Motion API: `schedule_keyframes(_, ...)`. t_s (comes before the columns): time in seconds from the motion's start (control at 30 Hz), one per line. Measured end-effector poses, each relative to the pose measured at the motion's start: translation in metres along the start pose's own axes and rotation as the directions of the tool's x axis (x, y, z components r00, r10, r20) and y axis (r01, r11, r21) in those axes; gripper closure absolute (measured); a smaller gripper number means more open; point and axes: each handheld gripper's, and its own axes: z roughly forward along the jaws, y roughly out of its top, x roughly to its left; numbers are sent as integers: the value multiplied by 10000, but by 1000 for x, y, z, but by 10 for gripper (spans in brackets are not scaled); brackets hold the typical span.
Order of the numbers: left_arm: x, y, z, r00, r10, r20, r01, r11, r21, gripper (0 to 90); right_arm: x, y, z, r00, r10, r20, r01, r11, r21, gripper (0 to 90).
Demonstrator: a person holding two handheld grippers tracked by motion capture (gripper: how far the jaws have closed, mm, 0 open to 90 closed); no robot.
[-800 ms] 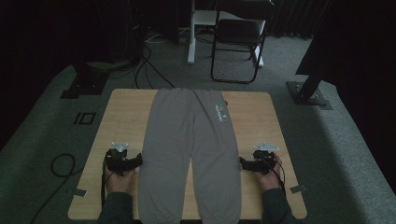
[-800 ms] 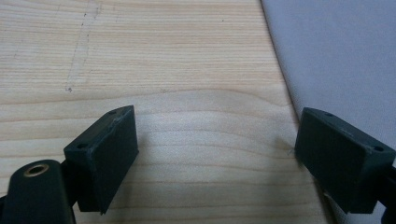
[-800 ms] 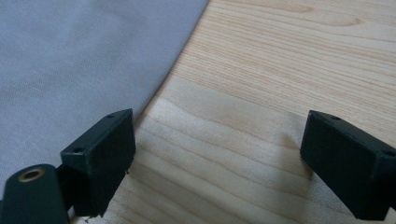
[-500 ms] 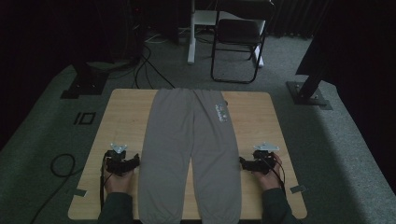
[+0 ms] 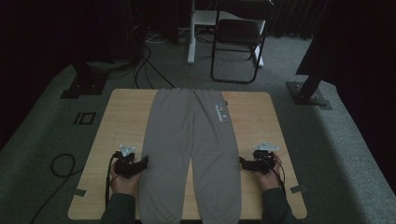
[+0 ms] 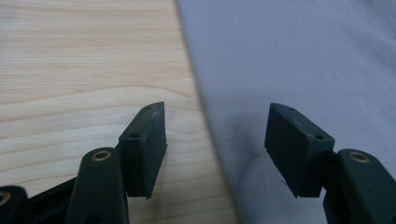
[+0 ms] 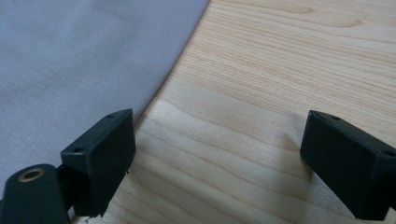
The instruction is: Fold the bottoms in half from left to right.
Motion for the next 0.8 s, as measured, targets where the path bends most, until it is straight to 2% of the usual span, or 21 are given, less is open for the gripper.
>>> schedule_keyframes(0.07, -8, 0, 2, 9975, 565, -420, -559, 9983, 157, 371, 0, 0, 0, 10000, 0, 0, 0, 10000, -1, 103)
schedule_keyframes(0.1, -8, 0, 2, 9975, 565, -420, -559, 9983, 157, 373, 0, 0, 0, 10000, 0, 0, 0, 10000, -1, 103)
schedule_keyframes(0.13, -10, 0, 2, 9971, 408, -641, -401, 9991, 124, 373, 0, 0, 0, 10000, 2, 0, -2, 10000, -1, 103)
schedule_keyframes(0.2, -6, 0, 0, 9972, 321, -676, -313, 9994, 124, 508, 0, 0, 0, 10000, -1, 0, 1, 10000, -1, 103)
schedule_keyframes(0.27, 1, 0, -2, 9975, 148, -689, -139, 9998, 127, 680, 0, 0, 0, 10000, -3, 0, 3, 10000, -3, 103)
schedule_keyframes(0.33, 10, 0, -5, 9969, -80, -778, 95, 9998, 198, 777, 0, 0, 0, 10000, -3, 1, 3, 10000, -3, 103)
schedule_keyframes(0.4, 19, -1, -8, 9959, -324, -849, 344, 9991, 228, 833, 0, 0, 0, 10000, -4, 0, 4, 10000, -3, 103)
schedule_keyframes(0.47, 25, -2, -9, 9943, -480, -955, 503, 9985, 225, 852, 0, 0, 0, 10000, -2, 0, 2, 10000, -1, 103)
schedule_keyframes(0.57, 27, -2, -11, 9898, -372, -1375, 414, 9987, 281, 866, 1, 0, 0, 10000, -43, -51, 43, 10000, -7, 103)
schedule_keyframes(0.67, 25, -1, -10, 9873, -176, -1582, 229, 9992, 317, 874, 2, -1, -1, 10000, -62, -75, 62, 10000, 10, 103)
schedule_keyframes(0.73, 25, -1, -10, 9873, -176, -1582, 229, 9992, 317, 877, 3, -1, -1, 9999, -85, -93, 85, 10000, -1, 103)
schedule_keyframes(0.77, 23, -1, -10, 9918, -107, -1271, 149, 9994, 321, 877, 3, -1, -1, 9999, -85, -93, 85, 10000, -1, 103)
schedule_keyframes(0.8, 22, -1, -9, 9931, -147, -1163, 181, 9994, 287, 880, 4, -2, -2, 9998, -146, -152, 146, 9999, -9, 104)
